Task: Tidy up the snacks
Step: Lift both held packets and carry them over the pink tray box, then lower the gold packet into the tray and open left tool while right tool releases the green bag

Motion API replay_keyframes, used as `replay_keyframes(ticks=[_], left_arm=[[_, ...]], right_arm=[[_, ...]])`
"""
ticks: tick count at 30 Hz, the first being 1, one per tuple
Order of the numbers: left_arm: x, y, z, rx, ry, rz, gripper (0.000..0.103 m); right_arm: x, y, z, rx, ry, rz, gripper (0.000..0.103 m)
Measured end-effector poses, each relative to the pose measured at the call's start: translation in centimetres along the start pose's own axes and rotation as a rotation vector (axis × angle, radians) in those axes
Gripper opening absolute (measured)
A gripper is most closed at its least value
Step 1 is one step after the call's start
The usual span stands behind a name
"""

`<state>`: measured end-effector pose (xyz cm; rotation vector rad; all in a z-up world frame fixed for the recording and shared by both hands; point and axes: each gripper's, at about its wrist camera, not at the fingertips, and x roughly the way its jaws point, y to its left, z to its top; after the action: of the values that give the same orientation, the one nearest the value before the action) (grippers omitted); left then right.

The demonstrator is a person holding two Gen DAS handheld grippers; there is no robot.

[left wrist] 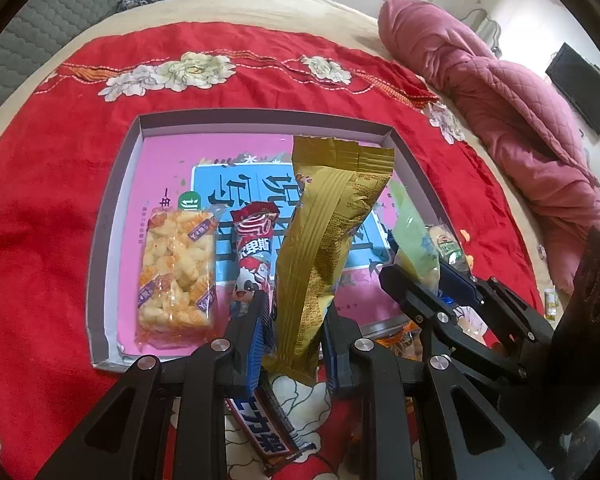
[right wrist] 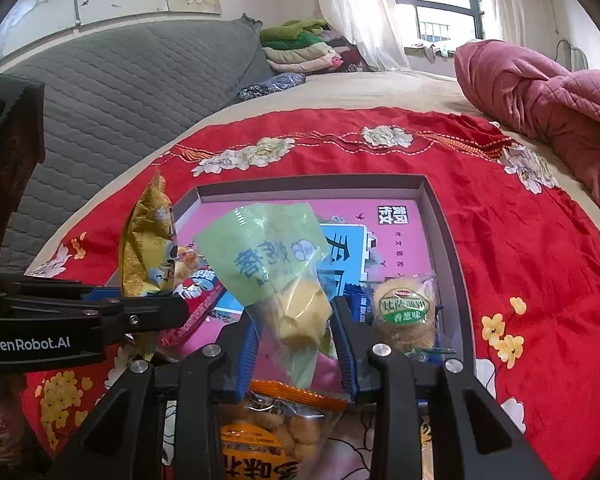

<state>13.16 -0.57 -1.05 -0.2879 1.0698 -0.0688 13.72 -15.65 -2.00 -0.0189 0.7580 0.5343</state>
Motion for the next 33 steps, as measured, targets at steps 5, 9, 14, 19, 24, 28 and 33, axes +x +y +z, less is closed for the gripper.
replay_keyframes(ticks=[5,9,14,19,24,28,33], left_arm=[[0.4,0.1,0.0,-0.005,0.005,-0.002,0.025],[0.5,0.0,0.0,-0.003,0.006,-0.003,0.025],[0.6,0.0,0.0,-0.006,0.007,-0.003,0.025],[0.6,0.0,0.1,-0.007,0.008,-0.003,0.025],[0.7,0.0,0.1,-0.007,0.01,-0.01,0.025],[0.8,-0.2,0.2,-0.004,0.011,-0.015,0.025],[1.1,-0.3,0.3,-0.008,0.018,-0.019,0.025]], right_arm=[[0.1,-0.1,-0.1,0.006,0.007,-0.004,0.036],[0.1,-0.2,-0.2,0.007,0.011,-0.011,0.036],[0.1,-0.2,-0.3,0.007,0.012,-0.021,0.036],[0.1,-0.3,-0.3,0.011,0.011,-0.029,0.037],[-0.2,-0.5,-0.2,0.018,0.006,-0.033,0.037],[-0.5,-0.6,-0.3,0.03,0.003,-0.032,0.037],[-0.6,-0.8,-0.3,0.038,0.002,-0.032,0.037]])
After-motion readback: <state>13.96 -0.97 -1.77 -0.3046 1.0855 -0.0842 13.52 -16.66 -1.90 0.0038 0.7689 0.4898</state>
